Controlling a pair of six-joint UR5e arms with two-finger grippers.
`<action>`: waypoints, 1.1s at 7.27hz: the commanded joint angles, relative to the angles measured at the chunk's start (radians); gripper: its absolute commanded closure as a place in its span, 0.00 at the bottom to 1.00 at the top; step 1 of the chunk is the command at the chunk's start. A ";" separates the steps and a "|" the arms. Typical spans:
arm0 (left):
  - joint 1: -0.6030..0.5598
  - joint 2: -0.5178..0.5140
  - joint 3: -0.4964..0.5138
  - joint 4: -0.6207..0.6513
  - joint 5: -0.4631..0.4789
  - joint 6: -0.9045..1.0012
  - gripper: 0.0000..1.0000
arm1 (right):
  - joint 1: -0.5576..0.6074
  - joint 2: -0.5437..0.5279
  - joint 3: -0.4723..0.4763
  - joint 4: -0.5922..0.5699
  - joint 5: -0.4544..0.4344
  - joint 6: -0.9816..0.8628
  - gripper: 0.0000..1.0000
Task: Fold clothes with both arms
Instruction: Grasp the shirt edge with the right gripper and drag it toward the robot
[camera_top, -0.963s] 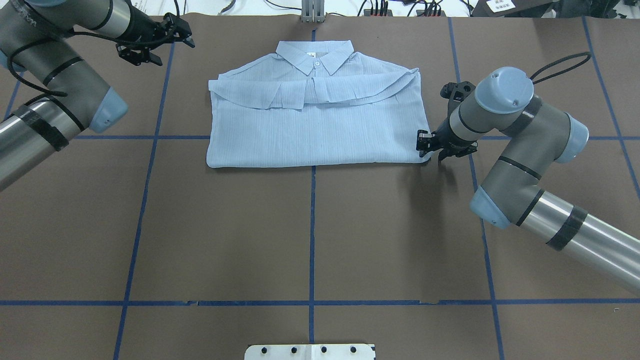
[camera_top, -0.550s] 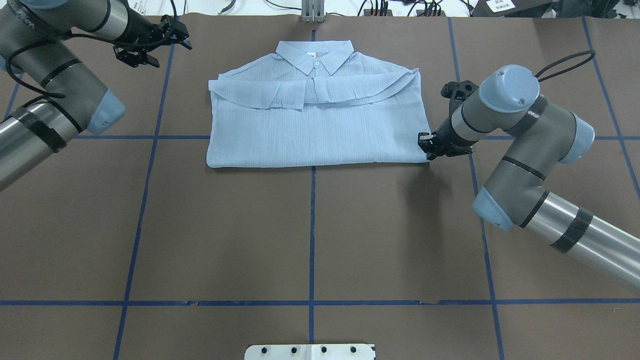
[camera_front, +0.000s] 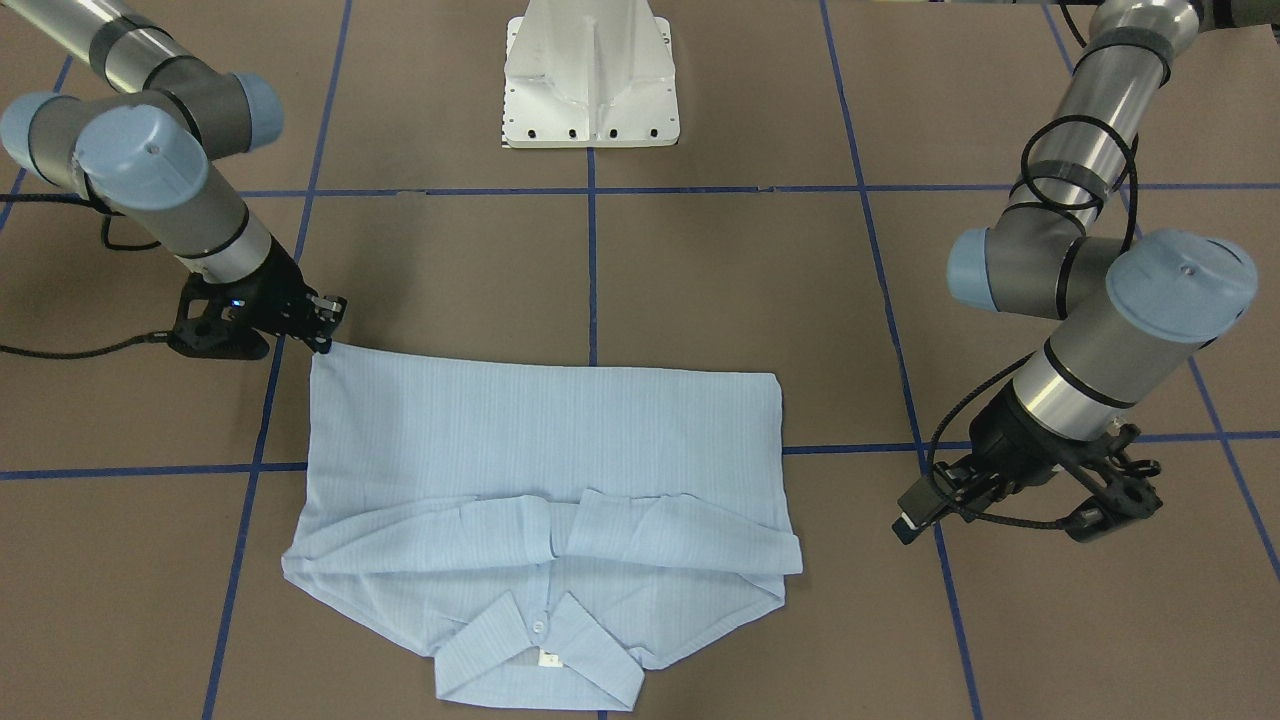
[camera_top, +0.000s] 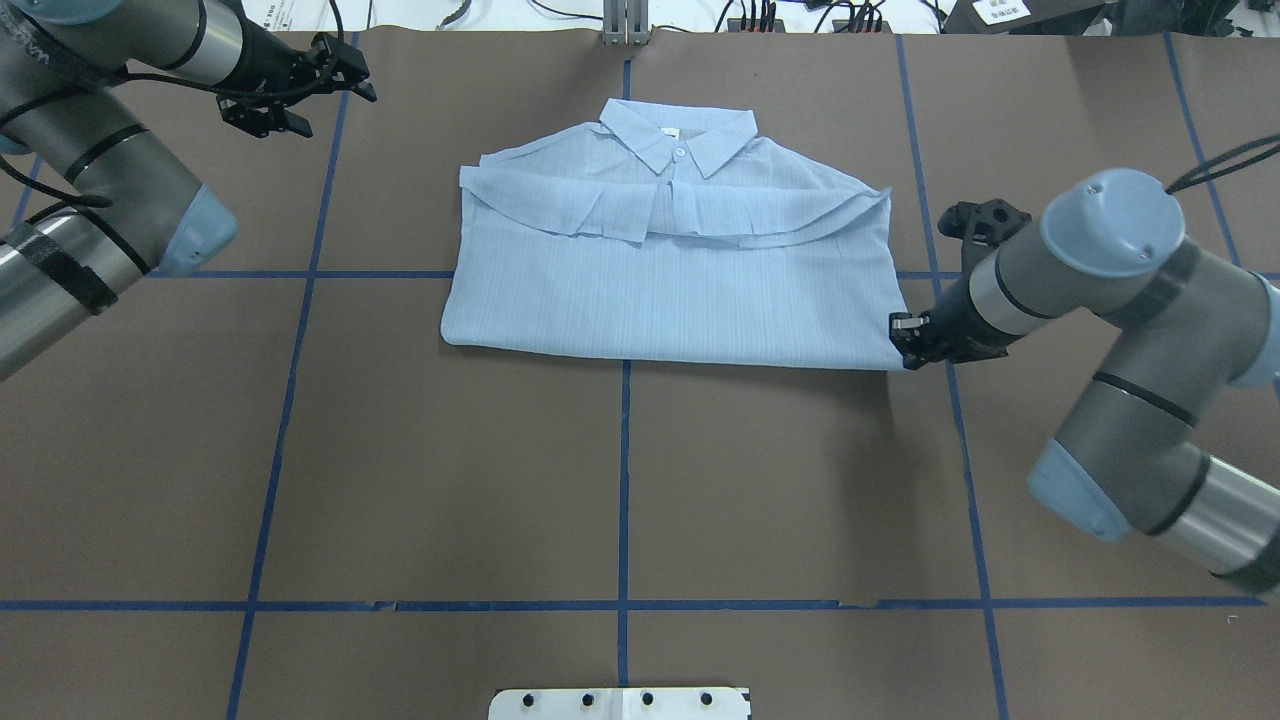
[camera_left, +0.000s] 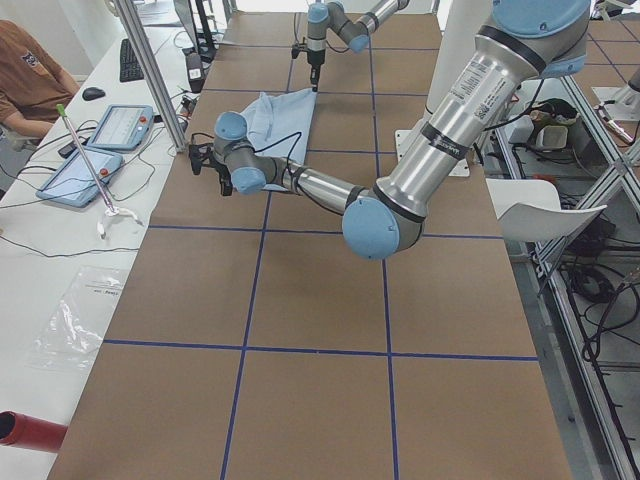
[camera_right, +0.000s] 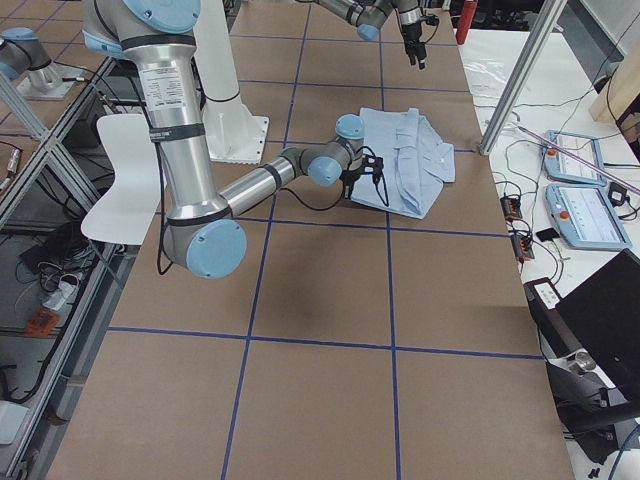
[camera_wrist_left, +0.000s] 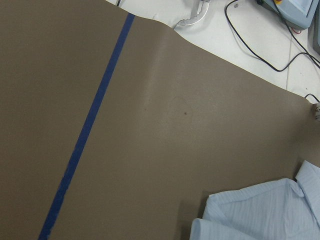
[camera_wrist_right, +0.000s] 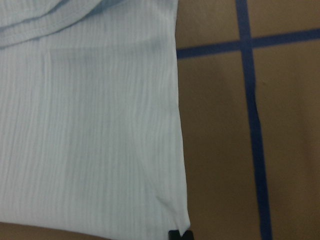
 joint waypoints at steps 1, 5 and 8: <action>0.000 0.024 -0.050 0.001 0.002 -0.002 0.04 | -0.113 -0.256 0.250 0.003 0.000 0.006 1.00; 0.012 0.085 -0.155 -0.001 0.009 -0.011 0.03 | -0.578 -0.432 0.500 0.007 -0.025 0.169 1.00; 0.017 0.093 -0.168 -0.003 0.008 -0.008 0.01 | -0.732 -0.412 0.512 0.007 -0.144 0.304 0.01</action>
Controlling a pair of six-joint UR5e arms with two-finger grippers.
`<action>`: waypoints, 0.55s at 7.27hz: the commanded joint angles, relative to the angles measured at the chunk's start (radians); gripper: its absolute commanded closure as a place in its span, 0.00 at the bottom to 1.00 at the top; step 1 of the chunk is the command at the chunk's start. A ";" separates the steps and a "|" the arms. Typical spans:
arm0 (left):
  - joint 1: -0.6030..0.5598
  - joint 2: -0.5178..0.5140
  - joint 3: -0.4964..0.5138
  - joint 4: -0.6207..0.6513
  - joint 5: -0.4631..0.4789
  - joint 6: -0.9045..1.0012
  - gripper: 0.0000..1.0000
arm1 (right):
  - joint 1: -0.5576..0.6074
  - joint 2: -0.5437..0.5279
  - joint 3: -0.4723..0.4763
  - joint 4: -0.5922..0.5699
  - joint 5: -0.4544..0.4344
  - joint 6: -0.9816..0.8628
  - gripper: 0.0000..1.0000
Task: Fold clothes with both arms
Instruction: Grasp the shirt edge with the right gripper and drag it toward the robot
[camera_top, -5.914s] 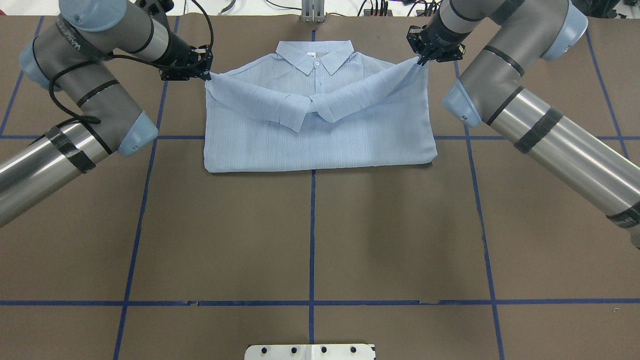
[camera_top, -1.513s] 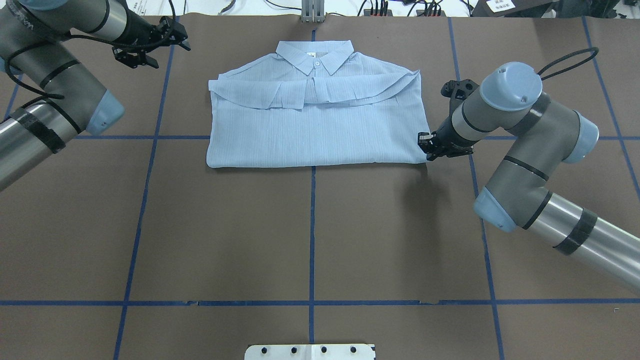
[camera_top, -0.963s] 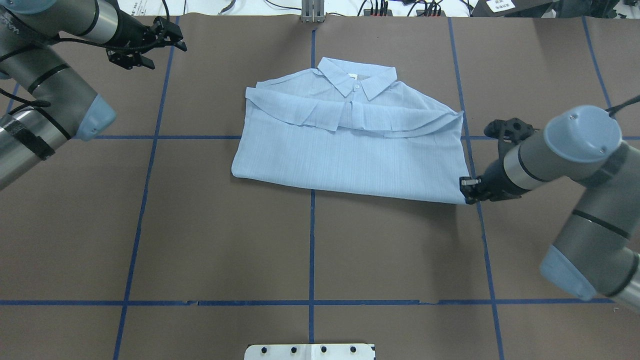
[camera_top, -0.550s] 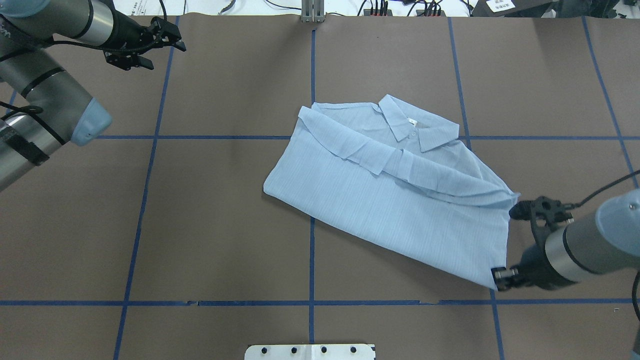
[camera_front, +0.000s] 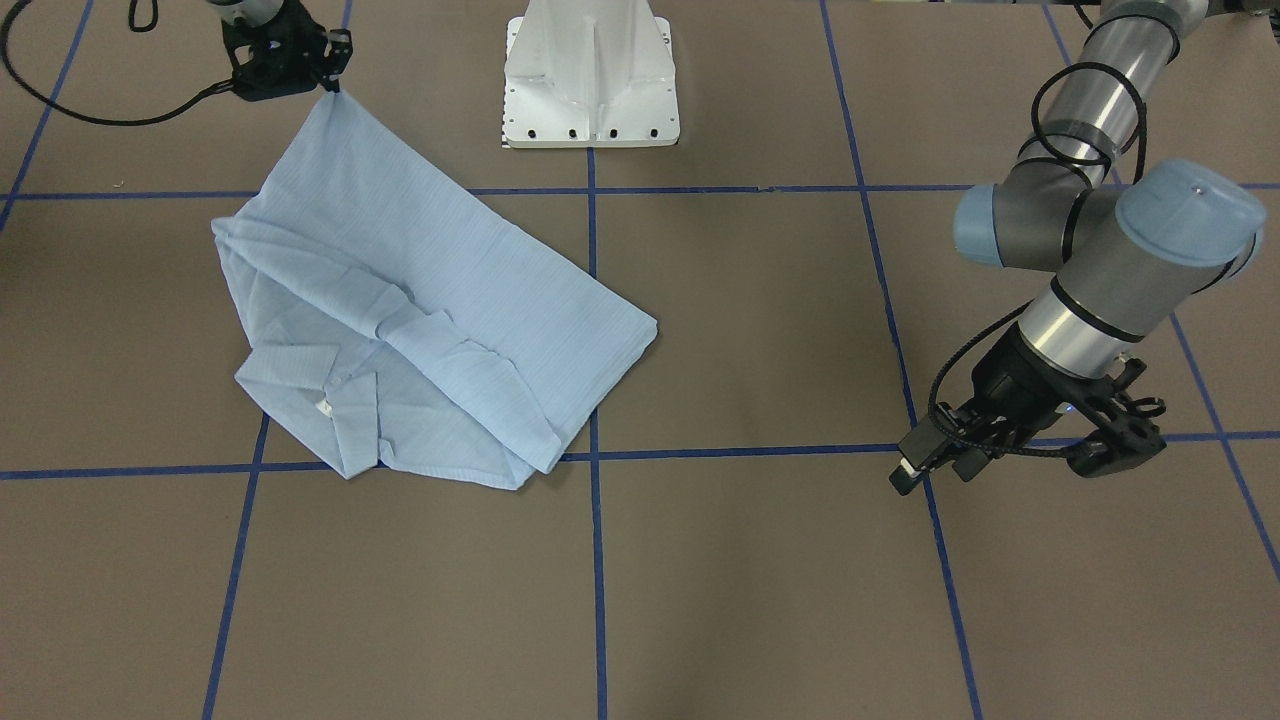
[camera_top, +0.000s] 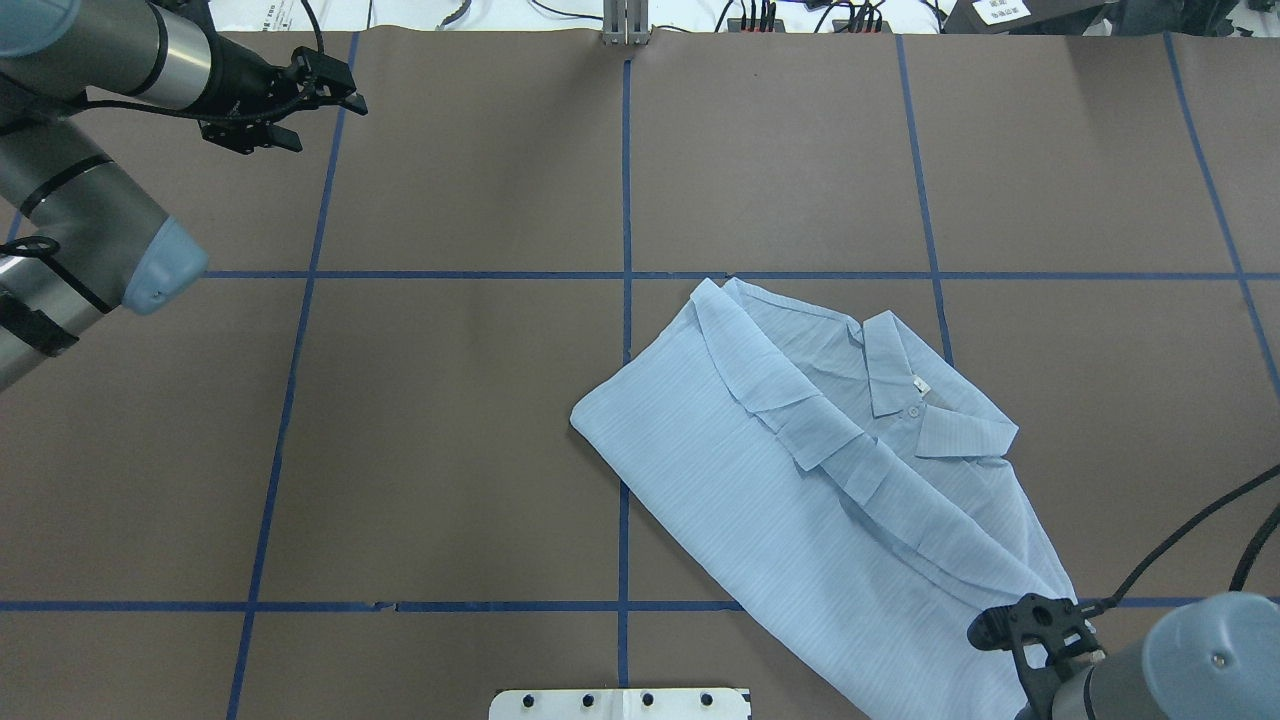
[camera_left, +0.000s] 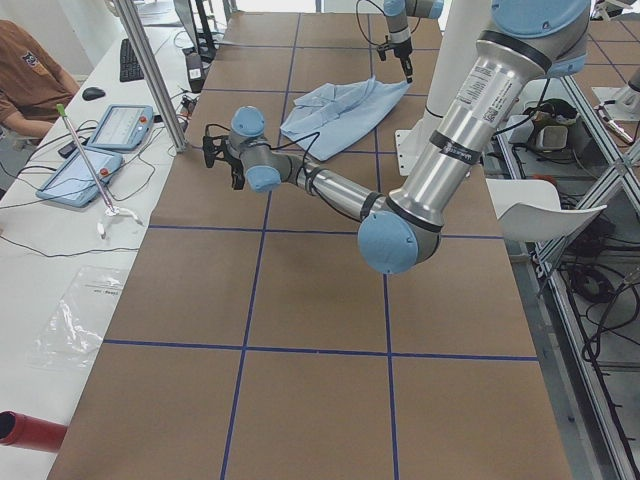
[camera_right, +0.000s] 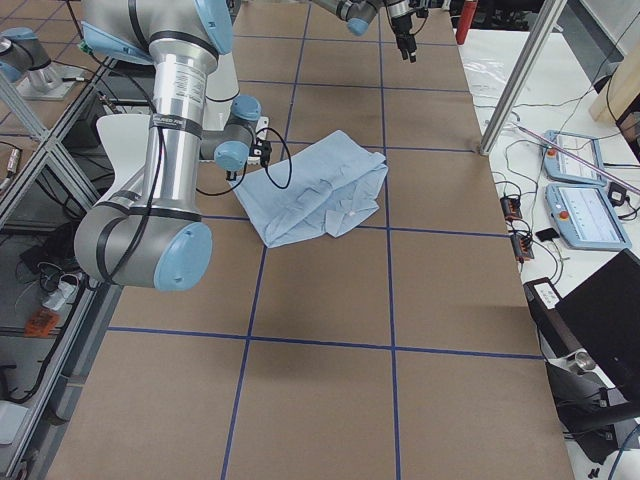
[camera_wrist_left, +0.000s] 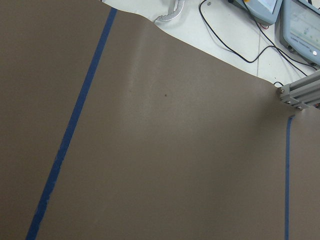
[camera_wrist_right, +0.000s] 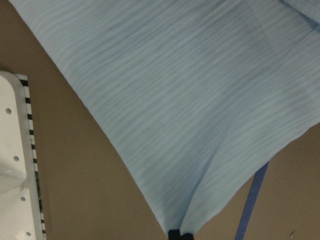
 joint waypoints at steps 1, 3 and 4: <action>0.007 0.001 -0.020 -0.001 -0.006 0.002 0.01 | -0.007 0.013 0.000 0.001 -0.029 0.028 0.00; 0.084 0.007 -0.093 0.009 -0.010 -0.004 0.01 | 0.129 0.132 -0.031 0.001 -0.029 0.021 0.00; 0.165 0.007 -0.136 0.069 0.003 -0.074 0.01 | 0.224 0.169 -0.043 0.001 -0.029 0.013 0.00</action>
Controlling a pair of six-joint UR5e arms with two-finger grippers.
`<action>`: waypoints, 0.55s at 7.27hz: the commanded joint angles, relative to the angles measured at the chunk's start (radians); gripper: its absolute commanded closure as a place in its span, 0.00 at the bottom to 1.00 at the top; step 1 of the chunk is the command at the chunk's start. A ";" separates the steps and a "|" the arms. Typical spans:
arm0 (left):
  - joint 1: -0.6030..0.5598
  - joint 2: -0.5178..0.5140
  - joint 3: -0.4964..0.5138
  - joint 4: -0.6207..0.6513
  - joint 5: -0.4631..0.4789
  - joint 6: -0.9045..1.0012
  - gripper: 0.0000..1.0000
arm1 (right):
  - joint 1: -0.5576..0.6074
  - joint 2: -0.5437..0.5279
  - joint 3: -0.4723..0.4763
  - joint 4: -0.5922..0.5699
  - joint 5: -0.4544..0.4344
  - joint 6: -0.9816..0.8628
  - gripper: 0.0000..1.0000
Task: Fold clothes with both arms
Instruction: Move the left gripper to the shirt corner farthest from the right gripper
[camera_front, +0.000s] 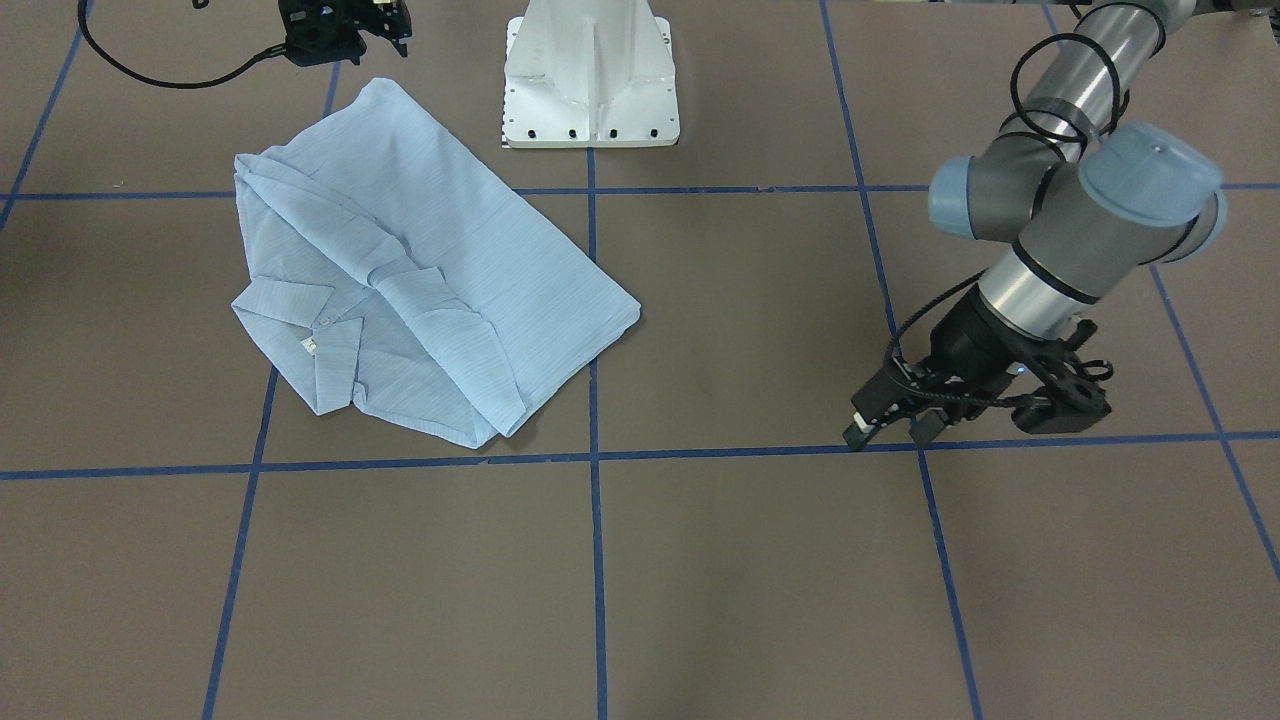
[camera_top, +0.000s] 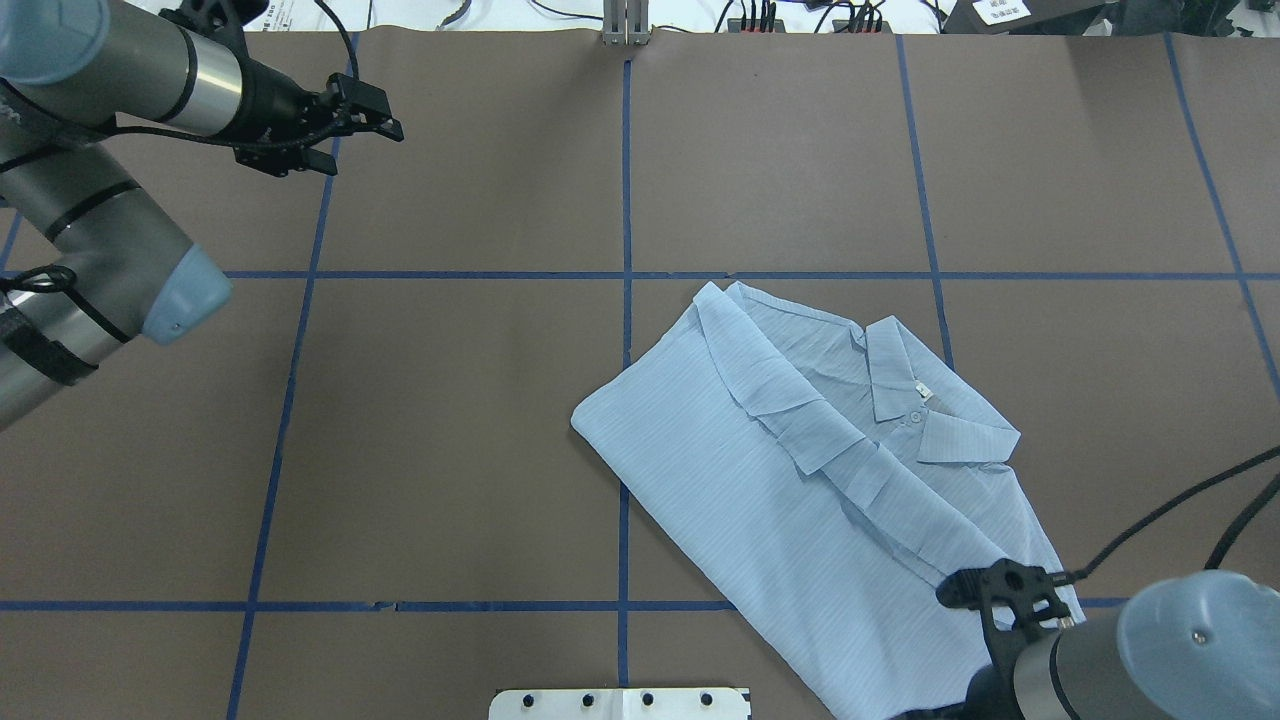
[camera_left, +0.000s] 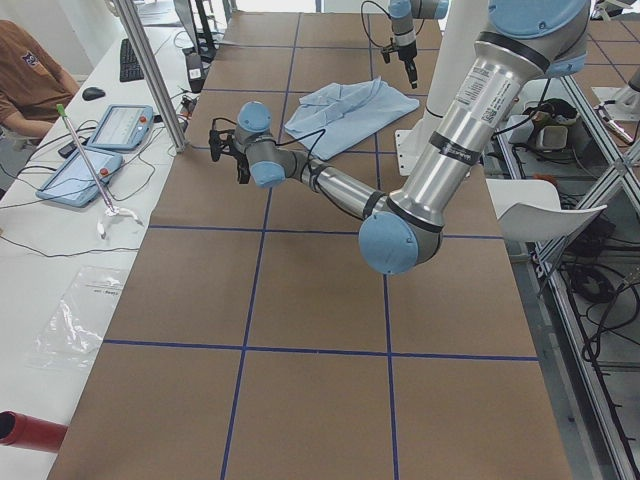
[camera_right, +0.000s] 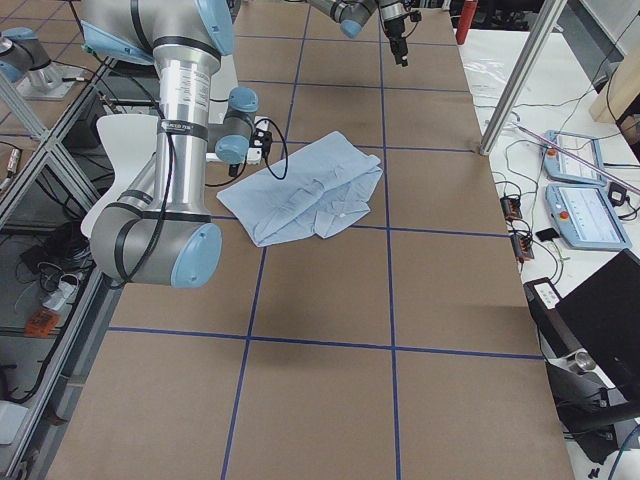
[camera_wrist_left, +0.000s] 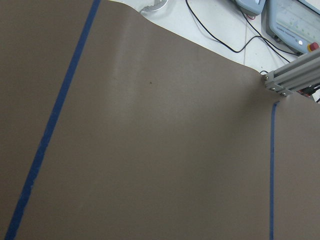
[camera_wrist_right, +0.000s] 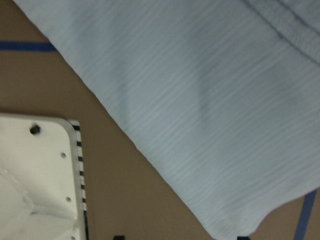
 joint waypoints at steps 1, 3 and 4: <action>0.160 0.000 -0.090 0.072 0.049 -0.142 0.01 | 0.193 0.085 -0.021 0.000 0.000 -0.016 0.00; 0.328 -0.052 -0.134 0.226 0.164 -0.259 0.02 | 0.306 0.171 -0.035 0.000 -0.013 -0.017 0.00; 0.377 -0.099 -0.132 0.320 0.196 -0.281 0.04 | 0.345 0.209 -0.044 0.000 -0.013 -0.017 0.00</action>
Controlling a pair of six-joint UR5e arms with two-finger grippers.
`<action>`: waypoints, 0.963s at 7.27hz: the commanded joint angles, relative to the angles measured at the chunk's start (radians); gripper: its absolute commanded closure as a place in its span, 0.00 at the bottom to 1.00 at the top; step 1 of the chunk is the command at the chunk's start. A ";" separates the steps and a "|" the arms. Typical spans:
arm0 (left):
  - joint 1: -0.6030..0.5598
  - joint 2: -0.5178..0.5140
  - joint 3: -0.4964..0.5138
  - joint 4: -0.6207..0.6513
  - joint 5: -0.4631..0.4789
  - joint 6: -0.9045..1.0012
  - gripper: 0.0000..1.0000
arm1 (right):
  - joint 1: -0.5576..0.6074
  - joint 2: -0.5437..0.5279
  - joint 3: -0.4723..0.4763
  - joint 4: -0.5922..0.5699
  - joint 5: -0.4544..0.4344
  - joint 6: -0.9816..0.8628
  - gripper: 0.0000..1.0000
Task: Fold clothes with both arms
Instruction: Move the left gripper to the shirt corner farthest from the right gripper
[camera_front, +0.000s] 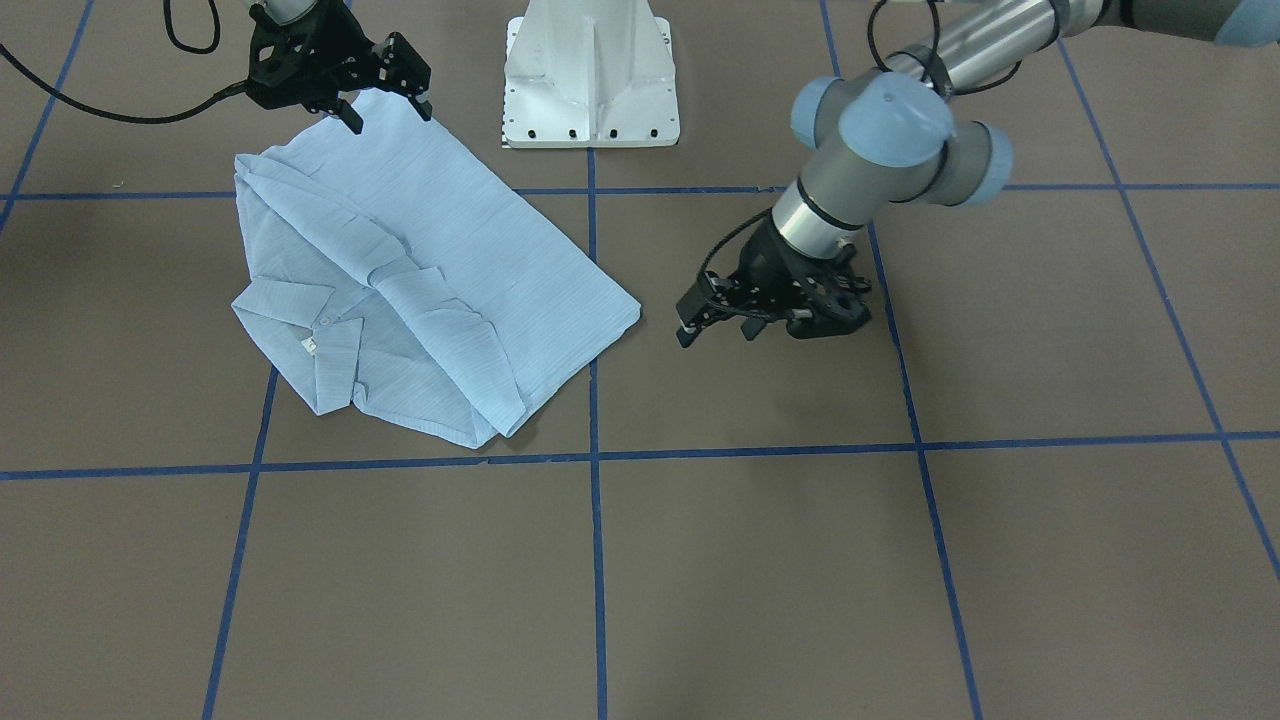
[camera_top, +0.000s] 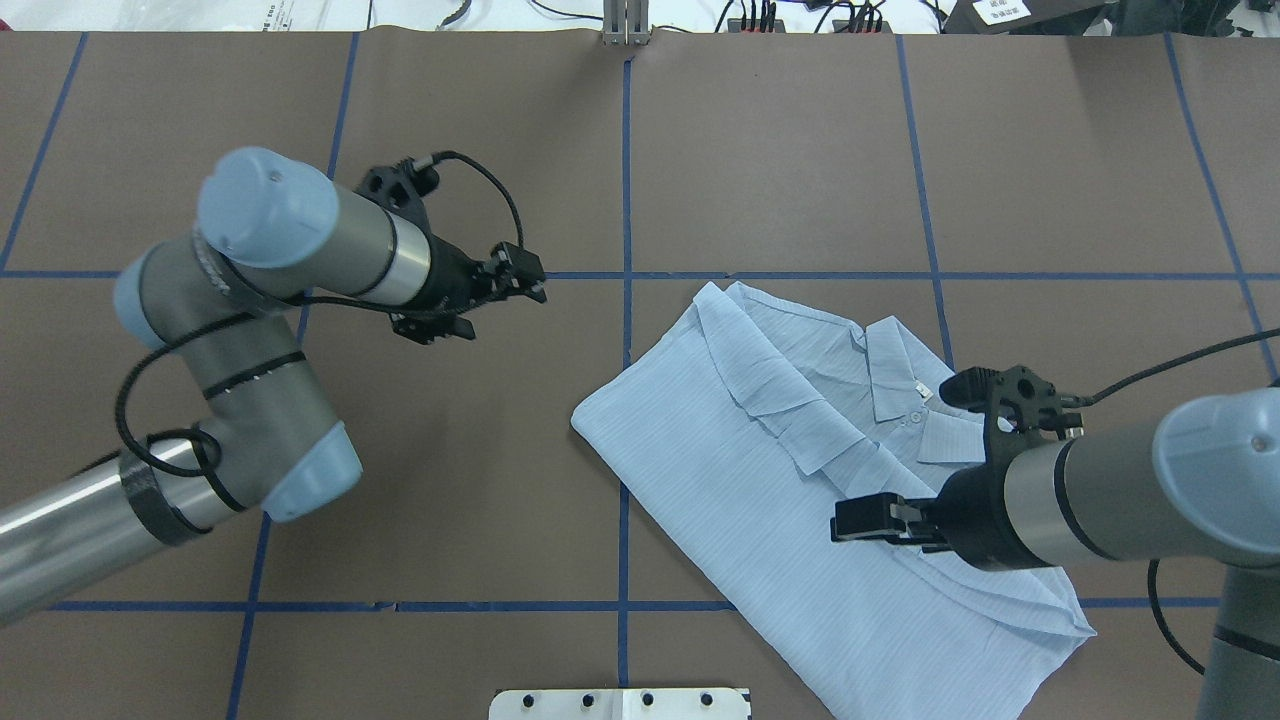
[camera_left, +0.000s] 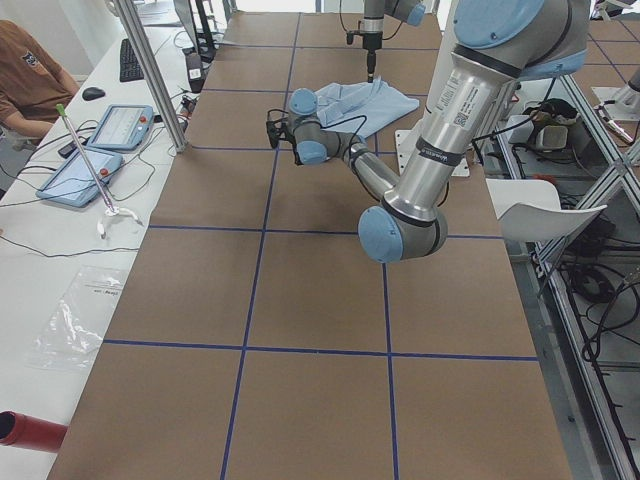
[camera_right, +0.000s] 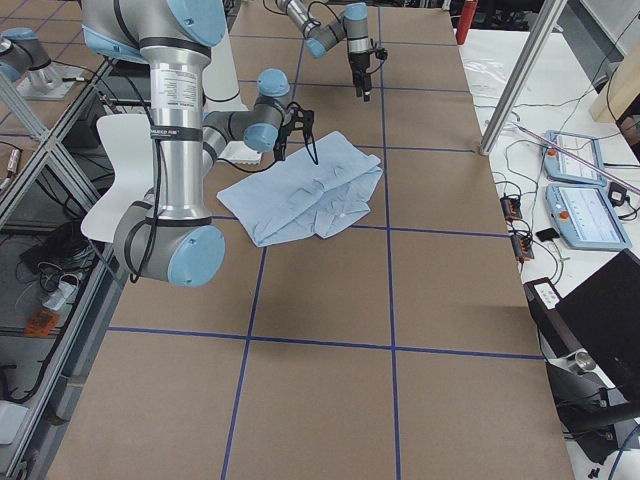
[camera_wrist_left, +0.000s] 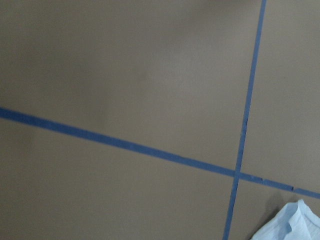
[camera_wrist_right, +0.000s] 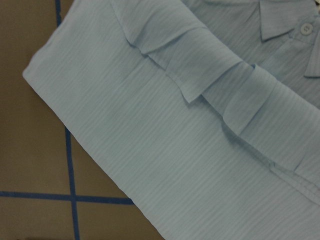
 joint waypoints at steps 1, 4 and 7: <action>0.115 -0.088 0.008 0.140 0.092 -0.048 0.04 | 0.078 0.095 -0.039 -0.002 -0.001 -0.001 0.00; 0.161 -0.160 0.143 0.139 0.143 -0.069 0.09 | 0.098 0.098 -0.044 -0.002 -0.003 -0.001 0.00; 0.177 -0.150 0.123 0.208 0.146 -0.069 0.11 | 0.102 0.098 -0.047 -0.002 -0.003 -0.001 0.00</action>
